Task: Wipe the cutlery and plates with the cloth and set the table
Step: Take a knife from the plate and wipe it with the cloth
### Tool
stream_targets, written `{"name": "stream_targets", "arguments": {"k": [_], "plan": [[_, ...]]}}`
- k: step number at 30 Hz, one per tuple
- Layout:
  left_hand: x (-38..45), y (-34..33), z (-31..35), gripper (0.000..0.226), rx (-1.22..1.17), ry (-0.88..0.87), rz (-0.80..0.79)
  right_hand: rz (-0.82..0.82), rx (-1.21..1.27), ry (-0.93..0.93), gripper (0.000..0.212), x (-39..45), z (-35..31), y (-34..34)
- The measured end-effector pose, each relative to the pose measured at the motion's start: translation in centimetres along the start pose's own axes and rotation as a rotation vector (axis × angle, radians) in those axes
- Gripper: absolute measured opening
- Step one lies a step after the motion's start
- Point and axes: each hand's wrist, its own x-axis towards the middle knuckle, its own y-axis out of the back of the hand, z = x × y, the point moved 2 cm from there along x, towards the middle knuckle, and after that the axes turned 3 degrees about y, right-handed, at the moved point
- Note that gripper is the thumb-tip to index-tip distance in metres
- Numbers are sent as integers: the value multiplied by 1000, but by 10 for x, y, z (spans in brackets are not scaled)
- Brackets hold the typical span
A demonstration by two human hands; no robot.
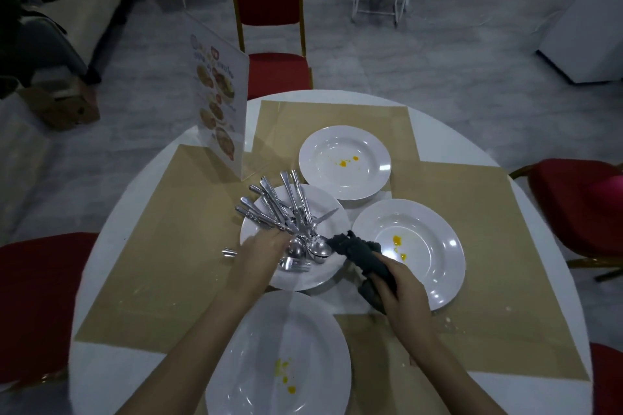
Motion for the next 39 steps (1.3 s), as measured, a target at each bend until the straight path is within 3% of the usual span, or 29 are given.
{"name": "stream_targets", "arguments": {"k": [5, 8, 15, 19, 24, 28, 35, 39], "plan": [[-47, -12, 58, 22, -837, 321, -104, 71, 166, -161, 24, -23, -5, 2], [-85, -25, 93, 25, -1057, 413, -134, 82, 265, -191, 20, -43, -7, 4], [-140, -47, 163, 25, -1042, 522, -105, -217, 667, -440, 45, -97, 3, 13], [-159, -58, 195, 23, -1007, 535, -113, -220, 774, -470, 27, -113, 16, 30], [-172, -74, 221, 36, -937, 533, -207, -164, 733, -582, 29, -124, 42, 51], [-189, -91, 233, 34, -1138, 595, -310, -107, 696, -603, 25, -124, 57, 68], [-204, -100, 238, 34, -1015, 584, -210, -75, 709, -661, 26, -130, 68, 76], [-208, -94, 241, 39, -983, 607, -155, -160, 733, -692, 27, -146, 62, 64]]}}
